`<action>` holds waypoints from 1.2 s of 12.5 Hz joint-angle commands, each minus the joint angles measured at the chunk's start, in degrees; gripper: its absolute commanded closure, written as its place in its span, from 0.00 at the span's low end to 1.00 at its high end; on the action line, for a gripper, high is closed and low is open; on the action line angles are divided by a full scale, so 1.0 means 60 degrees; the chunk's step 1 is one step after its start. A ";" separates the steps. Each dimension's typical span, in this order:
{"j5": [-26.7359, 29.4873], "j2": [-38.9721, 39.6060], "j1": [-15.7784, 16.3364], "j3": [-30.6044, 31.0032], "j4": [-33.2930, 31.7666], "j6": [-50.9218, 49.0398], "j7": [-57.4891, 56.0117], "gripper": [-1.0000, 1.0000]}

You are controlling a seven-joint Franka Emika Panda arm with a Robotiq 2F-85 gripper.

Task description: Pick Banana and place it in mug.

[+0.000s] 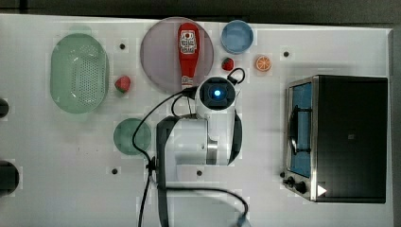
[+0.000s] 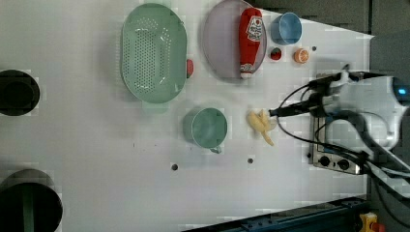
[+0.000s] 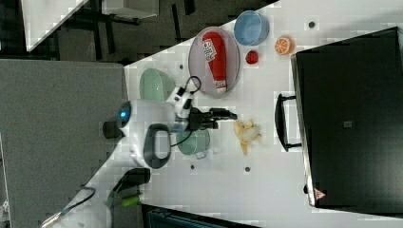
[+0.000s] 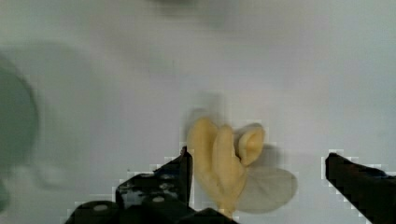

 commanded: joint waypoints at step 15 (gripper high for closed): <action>-0.0069 0.0181 -0.0011 -0.0115 -0.1381 0.2146 -0.1383 0.78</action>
